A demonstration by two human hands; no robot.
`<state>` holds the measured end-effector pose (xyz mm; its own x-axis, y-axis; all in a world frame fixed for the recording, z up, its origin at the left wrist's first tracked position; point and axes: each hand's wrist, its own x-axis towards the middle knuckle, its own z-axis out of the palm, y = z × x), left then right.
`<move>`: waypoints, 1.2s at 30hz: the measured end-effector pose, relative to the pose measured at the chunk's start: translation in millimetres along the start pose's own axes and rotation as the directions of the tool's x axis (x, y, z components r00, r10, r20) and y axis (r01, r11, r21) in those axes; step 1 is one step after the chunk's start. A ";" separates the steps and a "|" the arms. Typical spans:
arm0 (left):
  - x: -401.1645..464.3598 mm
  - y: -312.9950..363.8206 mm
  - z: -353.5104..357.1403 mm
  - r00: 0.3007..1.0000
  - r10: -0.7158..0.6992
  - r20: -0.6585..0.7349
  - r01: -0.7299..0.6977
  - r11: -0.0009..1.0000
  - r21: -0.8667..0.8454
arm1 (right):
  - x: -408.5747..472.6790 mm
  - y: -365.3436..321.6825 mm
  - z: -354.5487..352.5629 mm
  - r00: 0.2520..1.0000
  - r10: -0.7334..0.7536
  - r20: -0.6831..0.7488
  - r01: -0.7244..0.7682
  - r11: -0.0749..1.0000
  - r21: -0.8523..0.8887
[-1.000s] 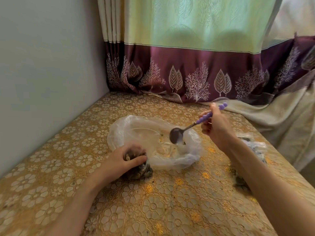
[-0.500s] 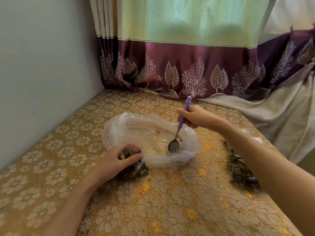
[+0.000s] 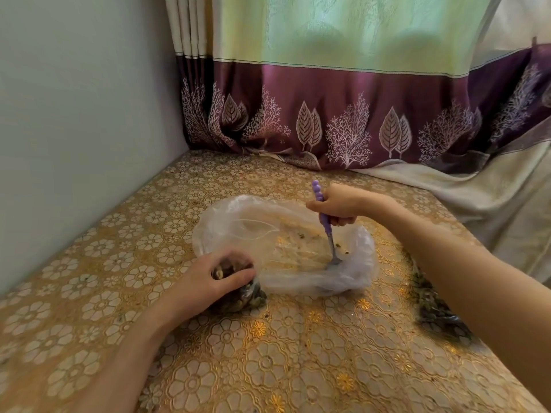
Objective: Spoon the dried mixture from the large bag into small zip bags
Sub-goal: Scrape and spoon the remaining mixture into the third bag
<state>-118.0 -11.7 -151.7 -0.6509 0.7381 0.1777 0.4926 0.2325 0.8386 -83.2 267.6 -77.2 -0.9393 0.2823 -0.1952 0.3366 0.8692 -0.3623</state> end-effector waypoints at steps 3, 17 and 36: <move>0.3 -1.2 -0.2 1.000 0.007 0.001 -0.007 1.000 -0.002 | -3.6 7.6 -0.7 0.993 0.076 0.089 -0.090 0.984 0.154; -1.7 -1.4 -0.5 0.999 -0.034 0.004 0.034 0.999 0.015 | -6.5 0.1 18.3 0.954 0.058 0.293 -0.199 0.854 0.480; -2.4 -1.1 -0.3 0.997 -0.075 -0.015 0.074 0.997 -0.027 | -13.2 8.5 0.1 0.986 0.166 0.033 -0.130 0.618 0.775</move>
<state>-117.2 -14.0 -152.9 -0.6943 0.7092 0.1221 0.4269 0.2693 0.8633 -67.9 271.2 -77.8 -0.8676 0.4093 -0.2825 0.3824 0.1857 -0.9052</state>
